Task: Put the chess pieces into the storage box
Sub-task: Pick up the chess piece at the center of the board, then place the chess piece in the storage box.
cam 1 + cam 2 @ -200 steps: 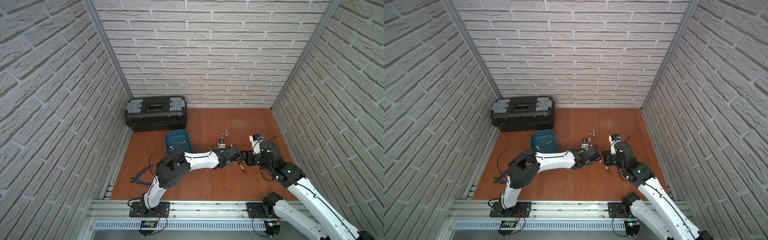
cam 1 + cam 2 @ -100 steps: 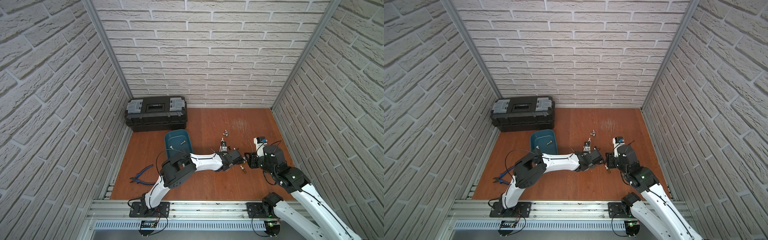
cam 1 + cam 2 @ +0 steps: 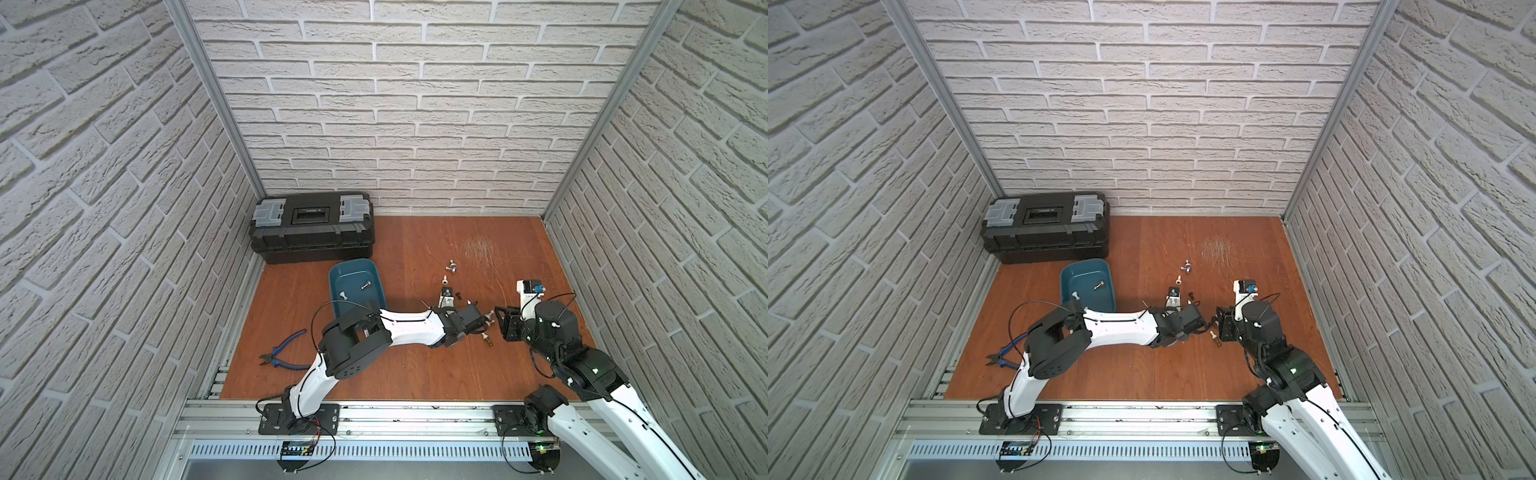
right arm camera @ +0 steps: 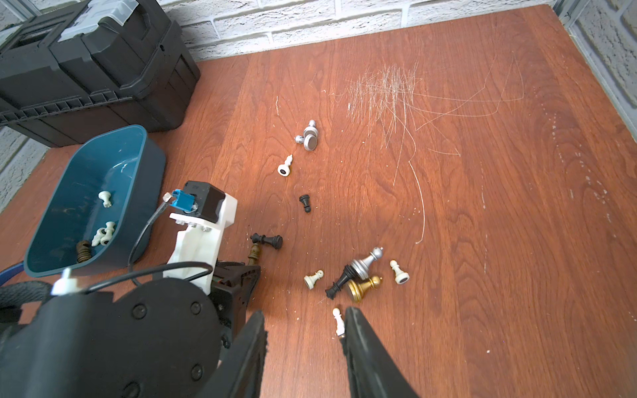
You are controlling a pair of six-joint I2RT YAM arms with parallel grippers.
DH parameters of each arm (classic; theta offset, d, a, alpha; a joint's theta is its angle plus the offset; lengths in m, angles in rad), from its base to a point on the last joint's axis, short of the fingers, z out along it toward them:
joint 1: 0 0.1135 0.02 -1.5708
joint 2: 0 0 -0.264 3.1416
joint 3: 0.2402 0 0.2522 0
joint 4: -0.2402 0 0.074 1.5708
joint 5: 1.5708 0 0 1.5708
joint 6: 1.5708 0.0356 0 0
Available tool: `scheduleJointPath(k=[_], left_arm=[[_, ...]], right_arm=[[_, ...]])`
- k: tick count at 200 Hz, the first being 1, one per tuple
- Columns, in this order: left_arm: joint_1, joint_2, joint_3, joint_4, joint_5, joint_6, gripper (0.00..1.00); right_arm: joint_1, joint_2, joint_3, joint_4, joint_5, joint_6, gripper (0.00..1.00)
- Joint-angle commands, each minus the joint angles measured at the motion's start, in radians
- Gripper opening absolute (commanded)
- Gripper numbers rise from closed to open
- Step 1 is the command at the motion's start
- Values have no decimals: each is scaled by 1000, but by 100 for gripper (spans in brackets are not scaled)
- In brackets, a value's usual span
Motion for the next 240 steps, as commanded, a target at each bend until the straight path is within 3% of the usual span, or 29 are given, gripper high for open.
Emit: scheduleJointPath(k=[1,51,126,149,197,240], left_arm=[[11,-16,-47,-26,28,15,24],[-4,-91,-54,-17,48,74,20],[47,-402,-184,-47,11,156,20],[120,-505,-239,-101,-1,191,20],[406,-667,-377,-199,69,304,21],[592,-667,-453,-197,195,399,23]], right_arm=[[1,5,-11,58,-7,26,42],[0,21,-23,80,-33,37,42],[0,232,-34,215,-136,45,42],[1,375,15,219,-208,6,42],[1,649,155,175,-348,-93,41],[12,821,264,63,-282,-141,40]])
